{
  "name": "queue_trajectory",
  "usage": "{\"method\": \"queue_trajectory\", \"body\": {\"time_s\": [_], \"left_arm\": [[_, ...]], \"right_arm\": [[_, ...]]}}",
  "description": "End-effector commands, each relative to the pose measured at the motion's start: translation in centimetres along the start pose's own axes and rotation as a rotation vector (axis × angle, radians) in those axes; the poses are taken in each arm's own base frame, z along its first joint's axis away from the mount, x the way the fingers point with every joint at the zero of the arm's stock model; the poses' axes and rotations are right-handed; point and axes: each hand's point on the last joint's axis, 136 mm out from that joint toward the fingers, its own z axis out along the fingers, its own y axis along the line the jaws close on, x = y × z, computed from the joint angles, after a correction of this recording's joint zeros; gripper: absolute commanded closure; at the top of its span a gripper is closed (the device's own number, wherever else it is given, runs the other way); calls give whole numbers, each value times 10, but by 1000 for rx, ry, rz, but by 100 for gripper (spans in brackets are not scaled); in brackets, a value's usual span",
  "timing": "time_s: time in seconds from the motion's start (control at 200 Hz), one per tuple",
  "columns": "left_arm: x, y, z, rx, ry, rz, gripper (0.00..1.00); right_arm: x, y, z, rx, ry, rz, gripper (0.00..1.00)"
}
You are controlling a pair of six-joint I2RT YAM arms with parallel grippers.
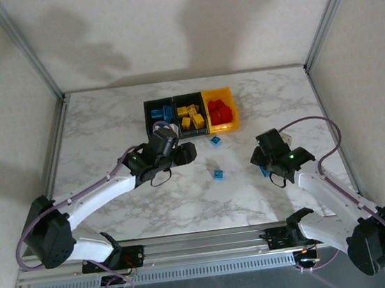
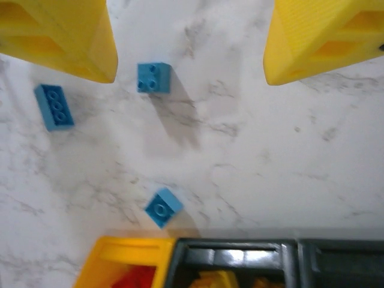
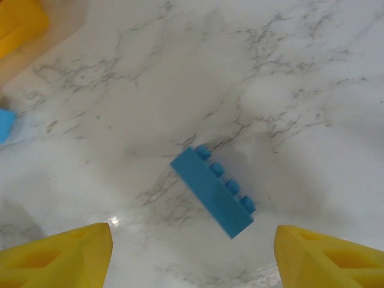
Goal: Sort the legos into containers by color
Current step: Pick up the lego from the middle-right of the table.
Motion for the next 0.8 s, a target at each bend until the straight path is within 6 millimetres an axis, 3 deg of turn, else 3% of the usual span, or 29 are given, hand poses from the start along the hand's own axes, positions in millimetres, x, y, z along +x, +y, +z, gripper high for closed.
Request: {"method": "queue_trajectory", "body": {"time_s": [0.0,0.215,0.506,0.661,0.796], "left_arm": [[12,-13,-3,66,-2,-42,34],[40,-16,8,51,36,-32,34],[46,-16,17,30,60,-15,35],[47,-14,18,22,61,-14,35],[49,-11,19,12,60,-16,35]], "right_arm": [[0,-1,15,2,5,-22,29],[9,-6,36,15,44,-20,29],[29,-14,61,28,112,-40,29],[35,-9,71,15,143,-58,37],[34,-2,75,-2,155,-74,51]]}}
